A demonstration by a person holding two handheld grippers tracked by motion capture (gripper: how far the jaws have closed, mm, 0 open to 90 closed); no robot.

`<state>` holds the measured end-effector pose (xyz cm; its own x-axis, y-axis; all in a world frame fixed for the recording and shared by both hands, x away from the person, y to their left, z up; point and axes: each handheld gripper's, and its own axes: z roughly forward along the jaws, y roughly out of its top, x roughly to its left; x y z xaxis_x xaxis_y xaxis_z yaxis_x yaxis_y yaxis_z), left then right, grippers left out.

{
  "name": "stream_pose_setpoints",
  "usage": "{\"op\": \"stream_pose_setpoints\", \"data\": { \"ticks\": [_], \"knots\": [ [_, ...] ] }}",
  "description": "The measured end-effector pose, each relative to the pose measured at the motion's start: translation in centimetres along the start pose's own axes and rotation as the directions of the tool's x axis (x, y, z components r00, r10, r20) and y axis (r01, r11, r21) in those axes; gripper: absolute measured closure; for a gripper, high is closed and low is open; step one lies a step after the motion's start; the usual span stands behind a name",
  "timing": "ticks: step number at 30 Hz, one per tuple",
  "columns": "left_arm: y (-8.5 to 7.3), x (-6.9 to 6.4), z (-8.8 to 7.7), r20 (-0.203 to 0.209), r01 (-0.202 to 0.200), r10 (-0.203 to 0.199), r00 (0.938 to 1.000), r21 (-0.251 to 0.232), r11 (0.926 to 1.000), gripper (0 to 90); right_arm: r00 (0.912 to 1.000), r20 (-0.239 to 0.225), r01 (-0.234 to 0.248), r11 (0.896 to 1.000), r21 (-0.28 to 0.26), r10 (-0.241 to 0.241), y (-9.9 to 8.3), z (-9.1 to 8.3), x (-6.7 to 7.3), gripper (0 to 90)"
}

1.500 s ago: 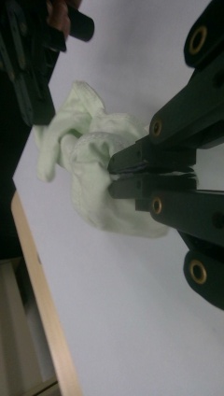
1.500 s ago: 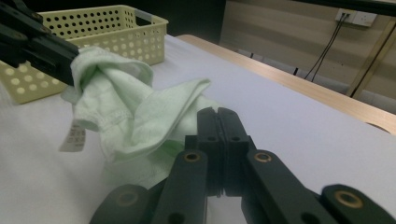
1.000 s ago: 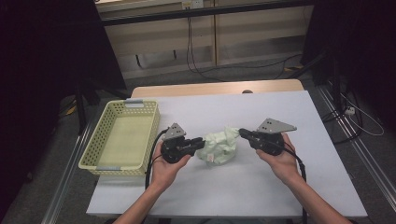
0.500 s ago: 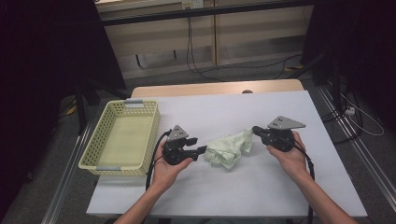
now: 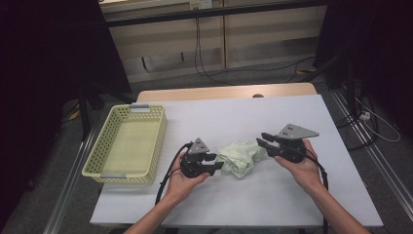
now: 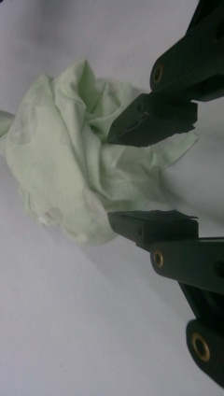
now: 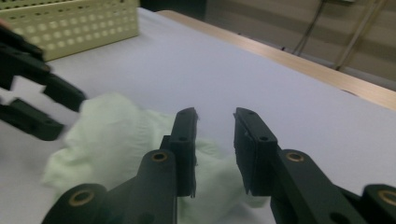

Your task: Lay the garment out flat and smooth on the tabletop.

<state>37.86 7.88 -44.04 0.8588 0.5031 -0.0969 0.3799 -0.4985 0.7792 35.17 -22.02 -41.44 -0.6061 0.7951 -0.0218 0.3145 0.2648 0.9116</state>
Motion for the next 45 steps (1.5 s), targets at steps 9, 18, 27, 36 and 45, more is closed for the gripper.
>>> {"op": "stream_pose_setpoints", "data": {
  "ticks": [9, 18, 27, 36, 45],
  "knots": [
    [-0.5, 0.2, 0.9, 0.019, 0.000, -0.001, 0.9998, 0.047, 0.9989, 67.9, 0.9940, -0.097, 0.054, 0.997, 0.051, -0.049, -0.5, 1.6, 2.9, 63.8],
    [0.0, 1.0, -0.8, 0.017, 0.021, -0.021, 0.9997, -0.013, 0.9997, 88.6, 0.9896, -0.135, 0.063, 0.994, 0.091, -0.051, -1.1, 2.6, 4.1, 69.3],
    [0.3, 1.9, -3.0, -0.003, 0.048, -0.049, 0.9988, -0.084, 0.9953, 88.9, 0.9943, -0.097, 0.051, 0.996, 0.067, -0.044, -0.9, 2.2, 3.6, 90.0],
    [1.5, 1.8, -5.0, -0.029, 0.033, -0.038, 0.9989, -0.155, 0.9874, 89.0, 0.9995, -0.018, 0.027, 0.999, 0.033, -0.026, -0.4, 1.0, 1.9, 90.0],
    [2.6, 1.6, -6.7, -0.036, 0.017, -0.025, 0.9990, -0.213, 0.9769, 89.1, 0.9995, 0.028, 0.011, 1.000, -0.017, -0.011, 0.7, -0.2, 0.6, 90.0]
  ]
}}
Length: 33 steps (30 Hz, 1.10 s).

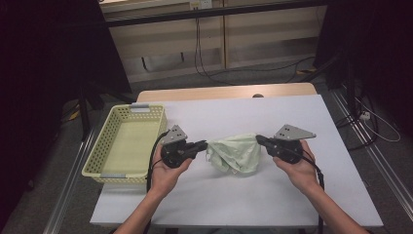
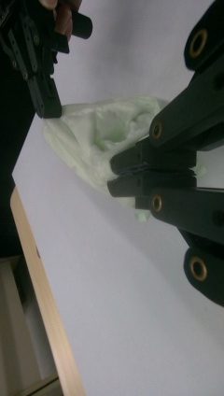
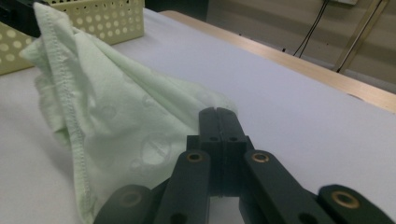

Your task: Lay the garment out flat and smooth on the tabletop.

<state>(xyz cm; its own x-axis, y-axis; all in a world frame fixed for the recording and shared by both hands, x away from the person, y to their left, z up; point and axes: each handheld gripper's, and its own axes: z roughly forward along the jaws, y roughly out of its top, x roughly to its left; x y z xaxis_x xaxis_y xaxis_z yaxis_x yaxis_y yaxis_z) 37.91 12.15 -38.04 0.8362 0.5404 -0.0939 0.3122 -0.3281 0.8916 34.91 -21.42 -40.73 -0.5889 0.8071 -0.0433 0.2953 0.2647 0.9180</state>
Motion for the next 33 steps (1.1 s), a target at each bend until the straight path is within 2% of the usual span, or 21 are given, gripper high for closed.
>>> {"op": "stream_pose_setpoints", "data": {
  "ticks": [4, 5, 6, 9, 12, 15, 18, 22, 26, 30, 31, 32, 33],
  "knots": [
    [0.9, -0.6, -0.8, -0.001, -0.021, 0.021, 0.9998, -0.035, 0.9991, 89.1, 1.0000, 0.007, 0.004, 0.999, -0.034, -0.003, 0.8, -0.5, -0.1, 90.0],
    [1.3, -0.8, -1.2, 0.002, -0.028, 0.029, 0.9996, -0.052, 0.9982, 89.1, 0.9999, 0.009, 0.011, 0.998, -0.058, -0.010, 1.5, -0.9, 0.0, 90.0],
    [1.3, -0.8, -1.2, 0.002, -0.028, 0.029, 0.9996, -0.052, 0.9982, 89.0, 0.9999, 0.009, 0.011, 0.998, -0.058, -0.010, 1.5, -0.9, 0.0, 90.0],
    [1.7, -0.9, -1.9, -0.001, -0.035, 0.035, 0.9994, -0.070, 0.9969, 89.0, 0.9998, 0.006, 0.022, 0.995, -0.102, -0.022, 2.6, -1.7, 0.4, 90.0],
    [1.6, -0.8, -2.0, -0.004, -0.034, 0.034, 0.9994, -0.066, 0.9972, 88.9, 0.9996, 0.008, 0.028, 0.994, -0.108, -0.027, 2.8, -1.8, 0.5, 90.0],
    [1.3, -0.8, -1.4, -0.011, -0.047, 0.046, 0.9989, -0.043, 0.9980, 86.8, 0.9994, 0.026, 0.025, 0.995, -0.094, -0.023, 2.5, -1.6, 0.2, 90.0],
    [1.1, -0.8, -0.9, -0.023, -0.045, 0.045, 0.9987, -0.026, 0.9986, 77.5, 0.9987, 0.050, 0.009, 0.997, -0.074, -0.005, 2.0, -1.4, -0.7, 90.0],
    [0.2, -0.6, 0.2, -0.016, -0.032, 0.032, 0.9993, 0.023, 0.9992, 71.1, 0.9968, 0.075, -0.022, 0.999, -0.047, 0.025, 1.0, -1.2, -2.1, 90.0],
    [-0.5, -0.6, 1.3, -0.013, -0.028, 0.029, 0.9995, 0.071, 0.9971, 65.7, 0.9946, 0.095, -0.039, 0.999, -0.027, 0.041, 0.3, -1.2, -3.0, 90.0],
    [-0.9, -0.6, 2.0, -0.020, -0.021, 0.023, 0.9995, 0.103, 0.9944, 54.4, 0.9925, 0.112, -0.047, 0.999, -0.018, 0.049, -0.1, -1.3, -3.7, 90.0],
    [-1.1, -0.6, 2.2, -0.025, -0.024, 0.027, 0.9993, 0.112, 0.9934, 54.4, 0.9920, 0.116, -0.049, 0.999, -0.013, 0.050, -0.2, -1.3, -3.8, 90.0],
    [-1.2, -0.6, 2.3, -0.025, -0.022, 0.025, 0.9994, 0.116, 0.9930, 51.9, 0.9914, 0.118, -0.056, 0.998, -0.006, 0.057, -0.4, -1.3, -4.0, 90.0],
    [-1.4, -0.5, 2.7, -0.038, -0.033, 0.039, 0.9985, 0.144, 0.9891, 44.8, 0.9909, 0.117, -0.067, 0.998, 0.010, 0.066, -0.8, -1.3, -4.2, 90.0]
  ]
}}
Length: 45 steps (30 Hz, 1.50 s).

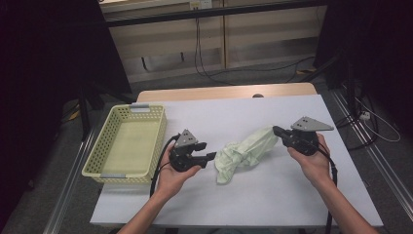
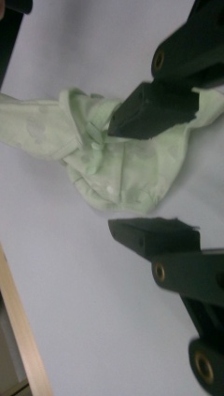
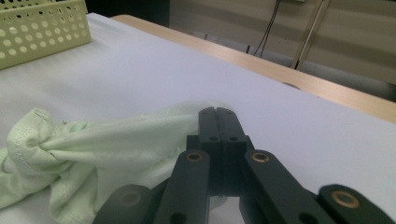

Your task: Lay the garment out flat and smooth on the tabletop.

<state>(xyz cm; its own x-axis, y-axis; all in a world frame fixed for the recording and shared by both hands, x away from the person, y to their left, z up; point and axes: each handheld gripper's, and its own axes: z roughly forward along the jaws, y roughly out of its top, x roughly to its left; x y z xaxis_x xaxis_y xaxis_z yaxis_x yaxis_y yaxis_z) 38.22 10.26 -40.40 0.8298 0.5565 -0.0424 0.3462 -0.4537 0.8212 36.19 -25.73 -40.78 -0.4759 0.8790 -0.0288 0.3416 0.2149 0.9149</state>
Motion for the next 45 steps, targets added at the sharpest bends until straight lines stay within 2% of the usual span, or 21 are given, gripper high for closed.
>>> {"op": "stream_pose_setpoints", "data": {
  "ticks": [2, 3, 5, 6, 10, 14, 16, 18, 23, 26, 28, 29, 30, 32, 33, 36, 38, 39, 43, 44, 45],
  "knots": [
    [-0.1, 0.0, 0.2, 0.001, -0.001, 0.001, 1.0000, 0.009, 1.0000, 40.4, 1.0000, -0.004, -0.006, 1.000, 0.009, 0.006, -0.1, 0.0, -0.1, 88.1],
    [-0.2, 0.0, 0.5, 0.006, 0.006, -0.006, 1.0000, 0.020, 0.9998, 37.8, 1.0000, -0.003, -0.008, 0.999, 0.036, 0.008, -0.4, 0.2, -0.1, 79.0],
    [-0.4, 0.2, 0.9, 0.004, 0.002, -0.003, 1.0000, 0.042, 0.9991, 33.8, 0.9999, -0.007, -0.007, 0.999, 0.040, 0.007, -0.5, 0.2, 0.0, 77.1],
    [-0.6, 0.3, 1.2, -0.002, 0.008, -0.008, 1.0000, 0.049, 0.9988, 33.1, 0.9999, -0.011, 0.002, 0.999, 0.038, -0.002, -0.4, 0.4, 0.2, 68.5],
    [-1.2, 0.5, 2.2, 0.001, 0.047, -0.047, 0.9989, 0.089, 0.9950, 33.2, 0.9987, -0.047, 0.020, 0.999, 0.036, -0.018, -0.3, 0.8, 0.8, 61.9],
    [-1.5, 0.3, 3.3, 0.036, 0.067, -0.071, 0.9968, 0.113, 0.9914, 52.0, 0.9930, -0.108, 0.056, 0.996, 0.073, -0.048, -0.5, 2.6, 2.4, 61.1],
    [-1.6, -0.1, 3.9, 0.045, 0.082, -0.088, 0.9951, 0.121, 0.9892, 52.9, 0.9906, -0.128, 0.061, 0.995, 0.083, -0.050, -0.6, 3.1, 2.7, 61.1],
    [-1.8, -0.5, 4.5, 0.033, 0.066, -0.072, 0.9969, 0.154, 0.9858, 53.9, 0.9801, -0.189, 0.084, 0.990, 0.115, -0.061, -1.0, 4.0, 3.8, 58.9],
    [-2.2, -0.4, 4.9, 0.022, 0.056, -0.060, 0.9979, 0.172, 0.9835, 53.0, 0.9711, -0.230, 0.104, 0.981, 0.163, -0.064, -1.6, 4.8, 4.7, 50.8],
    [-2.4, -0.5, 5.0, 0.043, 0.036, -0.045, 0.9981, 0.183, 0.9825, 63.2, 0.9688, -0.243, 0.094, 0.978, 0.188, -0.047, -1.8, 4.9, 4.9, 49.7],
    [-2.6, -0.7, 5.3, 0.045, 0.020, -0.030, 0.9985, 0.199, 0.9799, 72.8, 0.9638, -0.264, 0.099, 0.970, 0.220, -0.039, -2.2, 5.2, 5.2, 53.9],
    [-2.6, -0.8, 5.2, 0.037, 0.011, -0.018, 0.9991, 0.199, 0.9800, 72.8, 0.9638, -0.264, 0.099, 0.970, 0.220, -0.039, -2.2, 5.2, 5.2, 53.9],
    [-2.5, -0.8, 5.2, 0.037, 0.011, -0.019, 0.9991, 0.202, 0.9793, 77.7, 0.9594, -0.279, 0.110, 0.967, 0.232, -0.042, -2.4, 5.2, 5.5, 65.1],
    [-2.6, -0.7, 5.1, 0.049, 0.013, -0.023, 0.9985, 0.205, 0.9788, 83.5, 0.9586, -0.281, 0.115, 0.967, 0.228, -0.048, -2.4, 5.2, 5.7, 70.5],
    [-2.6, -0.7, 5.1, 0.057, 0.016, -0.028, 0.9980, 0.205, 0.9786, 90.0, 0.9555, -0.288, 0.131, 0.967, 0.219, -0.065, -2.3, 4.9, 6.0, 81.8],
    [-2.5, -1.0, 5.0, 0.047, -0.005, -0.005, 0.9989, 0.215, 0.9766, 90.0, 0.9527, -0.293, 0.144, 0.968, 0.203, -0.080, -2.2, 4.5, 6.4, 88.2],
    [-2.5, -0.8, 4.7, 0.054, 0.001, -0.013, 0.9985, 0.224, 0.9746, 90.0, 0.9431, -0.317, 0.171, 0.964, 0.203, -0.101, -2.5, 3.9, 7.1, 89.4],
    [-2.5, -0.8, 4.7, 0.054, 0.001, -0.013, 0.9985, 0.224, 0.9746, 90.0, 0.9431, -0.317, 0.171, 0.964, 0.203, -0.101, -2.5, 3.9, 7.1, 89.4],
    [-2.4, -0.3, 3.4, 0.053, 0.016, -0.027, 0.9983, 0.204, 0.9788, 90.0, 0.9291, -0.353, 0.187, 0.963, 0.195, -0.109, -2.7, 3.0, 7.9, 89.5],
    [-2.5, -0.1, 2.7, 0.052, 0.023, -0.034, 0.9981, 0.200, 0.9794, 90.0, 0.9218, -0.372, 0.191, 0.962, 0.193, -0.109, -2.7, 2.7, 8.3, 89.4],
    [-2.5, -0.1, 2.7, 0.052, 0.023, -0.034, 0.9981, 0.200, 0.9794, 90.0, 0.9218, -0.372, 0.191, 0.962, 0.193, -0.109, -2.7, 2.7, 8.3, 89.4]
  ]
}}
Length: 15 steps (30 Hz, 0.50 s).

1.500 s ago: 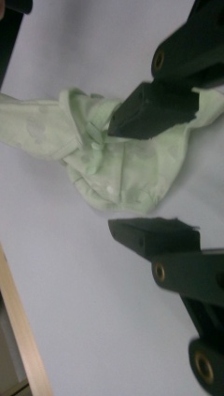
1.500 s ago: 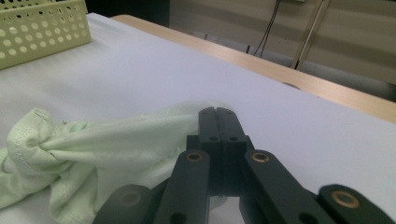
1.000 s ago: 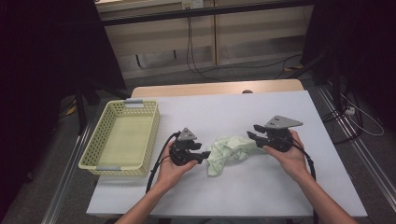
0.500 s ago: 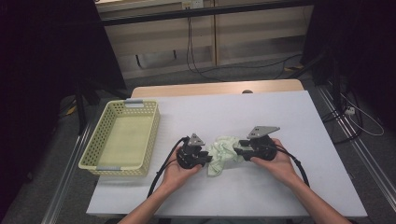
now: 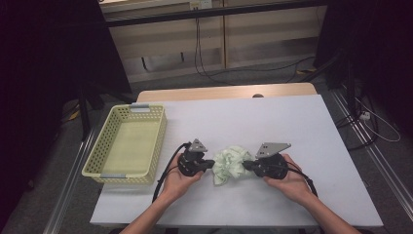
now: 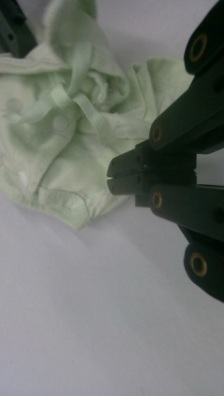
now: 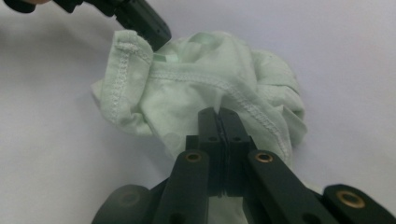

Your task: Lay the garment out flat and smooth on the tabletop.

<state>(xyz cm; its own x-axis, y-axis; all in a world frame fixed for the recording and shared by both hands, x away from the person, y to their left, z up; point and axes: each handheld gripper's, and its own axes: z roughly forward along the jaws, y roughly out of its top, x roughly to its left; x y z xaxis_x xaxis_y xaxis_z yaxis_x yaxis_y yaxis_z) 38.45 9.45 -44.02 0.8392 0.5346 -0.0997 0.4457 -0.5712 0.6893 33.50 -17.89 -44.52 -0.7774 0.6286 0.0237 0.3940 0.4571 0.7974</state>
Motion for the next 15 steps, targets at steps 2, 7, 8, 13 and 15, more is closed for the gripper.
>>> {"op": "stream_pose_setpoints", "data": {
  "ticks": [2, 7, 8, 13, 15],
  "knots": [
    [-0.4, 0.1, -0.6, 0.005, 0.008, -0.008, 1.0000, 0.002, 1.0000, 90.0, 0.9998, -0.017, 0.006, 1.000, 0.007, -0.006, 0.0, 0.2, 0.5, 89.3],
    [-1.7, 0.0, -1.5, 0.010, 0.013, -0.013, 0.9999, 0.037, 0.9992, 90.0, 0.9982, -0.051, 0.033, 0.999, 0.030, -0.032, -0.1, 1.0, 1.6, 86.5],
    [-1.9, 0.0, -1.6, 0.018, 0.017, -0.018, 0.9997, 0.047, 0.9988, 90.0, 0.9977, -0.056, 0.041, 0.999, 0.035, -0.039, -0.2, 1.2, 1.7, 85.6],
    [-2.2, 0.0, -1.1, 0.013, 0.013, -0.013, 0.9998, 0.067, 0.9977, 90.0, 0.9963, -0.068, 0.055, 0.997, 0.046, -0.051, -0.2, 1.4, 2.2, 81.7],
    [-2.1, 0.0, -1.0, 0.010, 0.013, -0.013, 0.9999, 0.061, 0.9980, 90.0, 0.9962, -0.072, 0.051, 0.998, 0.039, -0.049, -0.1, 1.2, 1.9, 78.3]
  ]
}}
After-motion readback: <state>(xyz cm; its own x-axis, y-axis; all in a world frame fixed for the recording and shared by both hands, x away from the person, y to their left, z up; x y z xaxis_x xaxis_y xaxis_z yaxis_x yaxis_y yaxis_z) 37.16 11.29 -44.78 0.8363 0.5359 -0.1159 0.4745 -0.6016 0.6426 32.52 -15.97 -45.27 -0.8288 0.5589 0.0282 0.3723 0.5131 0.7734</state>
